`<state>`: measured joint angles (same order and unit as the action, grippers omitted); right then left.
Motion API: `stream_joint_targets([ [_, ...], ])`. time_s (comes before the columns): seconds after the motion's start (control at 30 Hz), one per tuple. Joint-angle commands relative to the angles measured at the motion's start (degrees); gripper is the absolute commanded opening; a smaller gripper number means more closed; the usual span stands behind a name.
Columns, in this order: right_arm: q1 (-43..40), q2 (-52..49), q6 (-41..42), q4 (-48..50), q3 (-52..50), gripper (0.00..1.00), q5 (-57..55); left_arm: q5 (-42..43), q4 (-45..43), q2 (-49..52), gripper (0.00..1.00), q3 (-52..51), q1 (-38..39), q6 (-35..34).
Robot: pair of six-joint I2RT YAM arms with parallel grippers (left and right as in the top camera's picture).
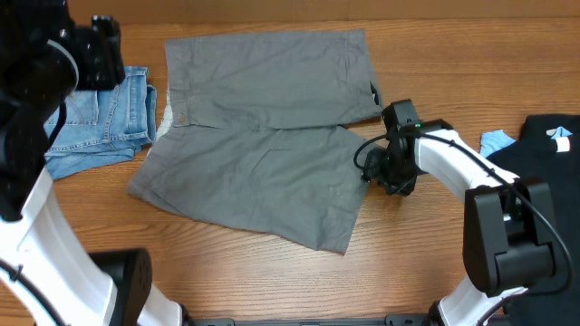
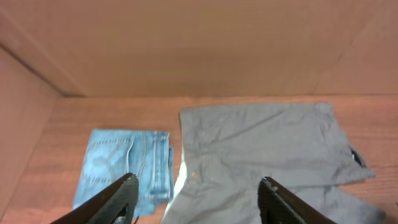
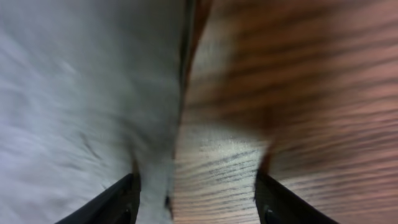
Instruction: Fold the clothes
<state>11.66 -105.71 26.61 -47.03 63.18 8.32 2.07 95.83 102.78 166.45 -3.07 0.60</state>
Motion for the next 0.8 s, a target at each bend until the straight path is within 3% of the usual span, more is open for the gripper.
stream_joint_targets([
  [0.0,0.11,0.04,-2.14,5.27,-3.65,0.58,6.80,-2.27,0.24,-3.82,0.65,-7.76,0.15,0.68],
  [0.03,0.11,0.04,-2.43,6.12,-4.17,0.54,7.06,-2.27,0.59,-4.48,0.65,-9.01,0.15,0.66],
  [0.2,-0.90,0.04,-2.40,5.68,-4.35,0.17,2.73,-2.29,0.96,-5.95,0.69,-13.16,0.15,0.24],
  [0.33,-4.68,0.04,0.81,2.03,-3.17,0.04,-7.08,-2.29,0.96,-5.95,0.70,-13.86,0.15,0.22],
  [0.53,-13.11,0.11,-1.11,1.18,3.15,0.04,-0.76,-2.27,0.96,-5.95,0.71,-16.76,0.15,0.04],
  [0.63,-15.23,1.03,-10.19,-0.98,4.74,0.22,16.83,-2.38,0.96,-6.91,0.72,-17.20,0.15,0.07],
  [0.67,-15.21,1.57,-11.78,-2.95,4.74,0.32,20.65,-2.95,0.96,-7.89,0.73,-17.20,0.15,0.07],
  [0.77,-14.36,1.99,-13.03,-7.69,4.72,0.40,21.35,-4.17,0.96,-11.80,0.73,-17.20,0.15,0.02],
])
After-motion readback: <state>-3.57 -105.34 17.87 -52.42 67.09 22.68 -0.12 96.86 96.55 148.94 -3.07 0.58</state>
